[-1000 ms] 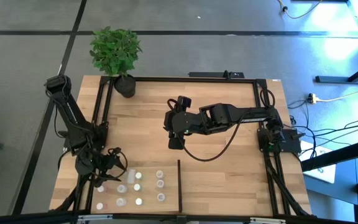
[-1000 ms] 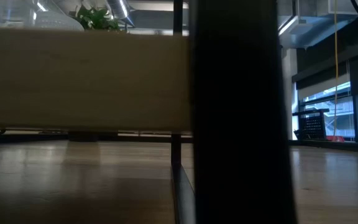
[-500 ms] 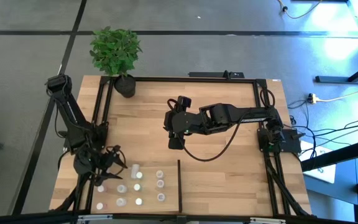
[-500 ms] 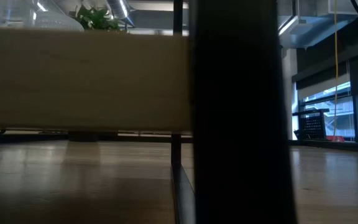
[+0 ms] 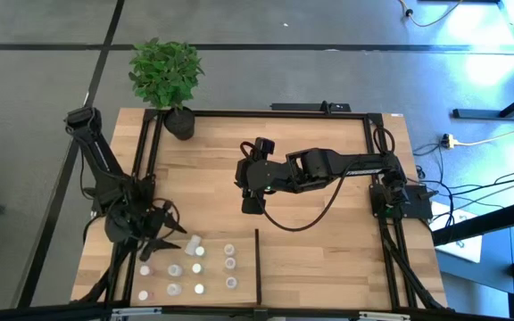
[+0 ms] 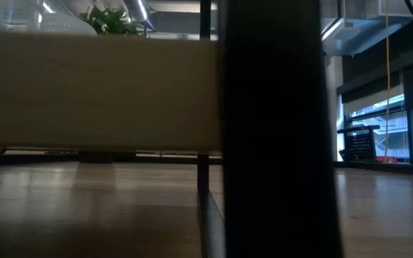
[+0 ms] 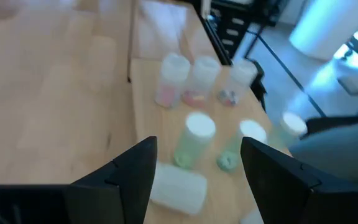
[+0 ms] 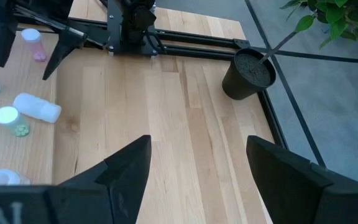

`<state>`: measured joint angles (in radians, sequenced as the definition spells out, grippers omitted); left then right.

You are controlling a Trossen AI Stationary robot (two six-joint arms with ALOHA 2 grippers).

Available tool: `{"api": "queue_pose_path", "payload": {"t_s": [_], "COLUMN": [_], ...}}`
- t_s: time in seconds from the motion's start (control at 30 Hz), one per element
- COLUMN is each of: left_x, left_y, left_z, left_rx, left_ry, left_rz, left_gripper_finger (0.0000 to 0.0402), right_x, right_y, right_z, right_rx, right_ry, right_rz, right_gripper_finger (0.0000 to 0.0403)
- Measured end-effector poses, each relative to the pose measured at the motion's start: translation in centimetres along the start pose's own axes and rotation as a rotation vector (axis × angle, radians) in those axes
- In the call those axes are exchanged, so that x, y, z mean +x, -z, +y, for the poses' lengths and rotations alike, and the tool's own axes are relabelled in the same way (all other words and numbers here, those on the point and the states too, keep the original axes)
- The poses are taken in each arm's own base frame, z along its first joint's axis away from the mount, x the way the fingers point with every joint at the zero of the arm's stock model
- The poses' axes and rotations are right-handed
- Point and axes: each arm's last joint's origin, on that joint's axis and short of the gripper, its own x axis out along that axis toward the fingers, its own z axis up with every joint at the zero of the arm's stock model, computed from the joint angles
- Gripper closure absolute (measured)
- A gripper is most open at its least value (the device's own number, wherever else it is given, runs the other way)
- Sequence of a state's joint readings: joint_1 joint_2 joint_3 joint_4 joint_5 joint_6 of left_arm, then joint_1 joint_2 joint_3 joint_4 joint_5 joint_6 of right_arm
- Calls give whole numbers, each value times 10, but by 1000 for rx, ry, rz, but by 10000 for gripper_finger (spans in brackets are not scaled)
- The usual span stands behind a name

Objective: Pick and place medicine bottles onto shelf by color
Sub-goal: Put the white pill bottle on the shelf aligned with the other white pill bottles

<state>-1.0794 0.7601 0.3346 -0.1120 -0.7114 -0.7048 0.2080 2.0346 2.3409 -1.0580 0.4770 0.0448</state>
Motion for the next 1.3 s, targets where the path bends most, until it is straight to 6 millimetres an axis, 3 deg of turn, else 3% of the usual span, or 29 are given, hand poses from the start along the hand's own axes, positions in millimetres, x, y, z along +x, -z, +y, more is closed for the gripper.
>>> {"api": "queue_pose_path", "payload": {"t_s": [0.2, 0.47, 0.67, 0.87, 1.3], "left_x": [6, 12, 27, 40, 63], "left_y": [-18, -34, -48, -49, -45], "left_z": [3, 11, 5, 2, -18], "left_rx": [-62, -207, -207, -204, -219], "left_ry": [-82, -253, -324, -479, -487], "left_rz": [-27, 114, 218, 381, 496], "left_gripper_finger": [176, 176, 176, 176, 176], "right_x": [0, 0, 0, 0, 0], "right_y": [0, 0, 0, 0, 0], "right_z": [0, 0, 0, 0, 0], "right_rx": [0, 0, 0, 0, 0], "right_ry": [0, 0, 0, 0, 0], "right_rz": [0, 0, 0, 0, 0], "right_gripper_finger": [138, 138, 138, 138, 138]}}
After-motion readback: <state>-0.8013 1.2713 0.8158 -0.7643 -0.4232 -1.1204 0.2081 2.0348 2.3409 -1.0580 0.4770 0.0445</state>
